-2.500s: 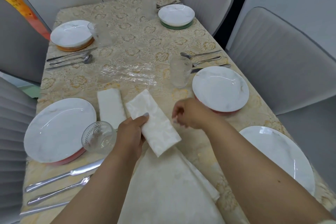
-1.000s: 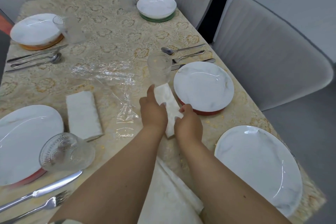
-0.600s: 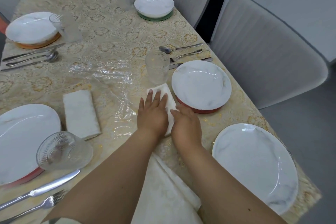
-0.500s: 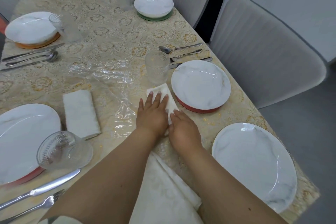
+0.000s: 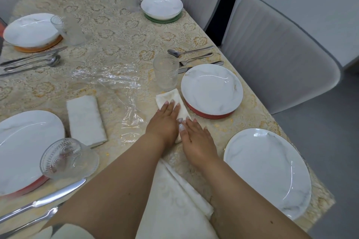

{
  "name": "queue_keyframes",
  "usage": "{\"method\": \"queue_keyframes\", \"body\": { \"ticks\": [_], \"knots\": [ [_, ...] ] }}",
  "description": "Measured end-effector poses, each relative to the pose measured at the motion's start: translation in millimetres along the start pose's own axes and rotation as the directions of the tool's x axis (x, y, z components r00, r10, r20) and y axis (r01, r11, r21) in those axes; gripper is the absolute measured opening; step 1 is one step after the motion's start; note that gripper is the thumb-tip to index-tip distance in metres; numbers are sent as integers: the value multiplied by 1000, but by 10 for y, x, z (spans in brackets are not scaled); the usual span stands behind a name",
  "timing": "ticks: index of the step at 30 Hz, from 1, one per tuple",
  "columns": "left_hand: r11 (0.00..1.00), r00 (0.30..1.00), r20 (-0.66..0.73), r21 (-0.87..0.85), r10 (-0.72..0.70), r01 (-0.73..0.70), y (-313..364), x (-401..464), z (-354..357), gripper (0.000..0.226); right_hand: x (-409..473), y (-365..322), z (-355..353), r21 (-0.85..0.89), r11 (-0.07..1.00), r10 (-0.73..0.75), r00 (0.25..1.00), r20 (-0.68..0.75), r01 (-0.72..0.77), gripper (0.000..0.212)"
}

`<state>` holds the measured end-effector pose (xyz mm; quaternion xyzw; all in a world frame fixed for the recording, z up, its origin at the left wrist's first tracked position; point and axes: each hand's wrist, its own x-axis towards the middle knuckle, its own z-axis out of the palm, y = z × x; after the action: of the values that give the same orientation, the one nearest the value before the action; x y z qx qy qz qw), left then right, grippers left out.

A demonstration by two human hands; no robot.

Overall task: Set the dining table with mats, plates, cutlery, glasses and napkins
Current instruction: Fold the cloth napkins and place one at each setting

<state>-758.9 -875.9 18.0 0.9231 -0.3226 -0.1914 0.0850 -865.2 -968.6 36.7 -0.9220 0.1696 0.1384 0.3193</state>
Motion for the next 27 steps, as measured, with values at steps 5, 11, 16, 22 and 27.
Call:
{"method": "queue_keyframes", "body": {
  "ticks": [5, 11, 16, 22, 27],
  "knots": [
    [995, 998, -61, -100, 13, -19, 13, -69, -46, 58, 8, -22, -73, 49, 999, -2, 1000, -21, 3, 59],
    [991, 991, -133, -129, 7, -24, -1, -164, -31, 56, -5, -72, -161, 23, 999, -20, 998, -59, 21, 58],
    [993, 987, -162, -119, -14, -5, 26, -245, -40, 56, -19, -73, -193, 58, 996, -56, 994, -93, 62, 57],
    [994, 984, -168, -100, -55, 39, 67, -314, -23, 56, 14, -69, -144, 164, 985, -49, 998, -25, 52, 58],
    [994, 988, -124, -61, -95, 88, 87, -349, 15, 55, 42, -68, -133, 147, 988, -49, 999, -3, 49, 60]
  ]
}}
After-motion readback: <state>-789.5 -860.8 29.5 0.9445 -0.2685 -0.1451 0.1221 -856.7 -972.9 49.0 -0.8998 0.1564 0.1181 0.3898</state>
